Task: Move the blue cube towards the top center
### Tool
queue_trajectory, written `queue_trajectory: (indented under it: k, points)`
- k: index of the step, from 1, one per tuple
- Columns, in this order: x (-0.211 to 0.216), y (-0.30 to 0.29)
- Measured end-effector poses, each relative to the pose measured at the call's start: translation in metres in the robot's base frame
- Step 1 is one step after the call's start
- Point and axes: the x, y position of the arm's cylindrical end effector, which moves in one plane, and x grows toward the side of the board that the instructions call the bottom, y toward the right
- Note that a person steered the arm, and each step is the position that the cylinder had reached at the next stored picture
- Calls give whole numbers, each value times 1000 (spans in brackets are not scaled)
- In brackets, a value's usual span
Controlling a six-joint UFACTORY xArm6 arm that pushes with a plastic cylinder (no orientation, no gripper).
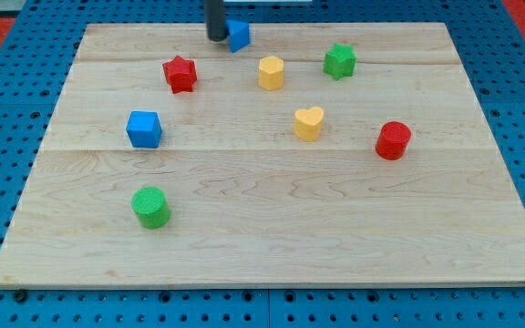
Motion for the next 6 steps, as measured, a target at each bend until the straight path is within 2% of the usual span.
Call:
queue_trajectory:
  k: [1,2,3,4,5,6]
  points:
    - [4,33]
    - [22,31]
    - [71,-37]
    - [139,-3]
    - [220,-2]
    - [228,-4]
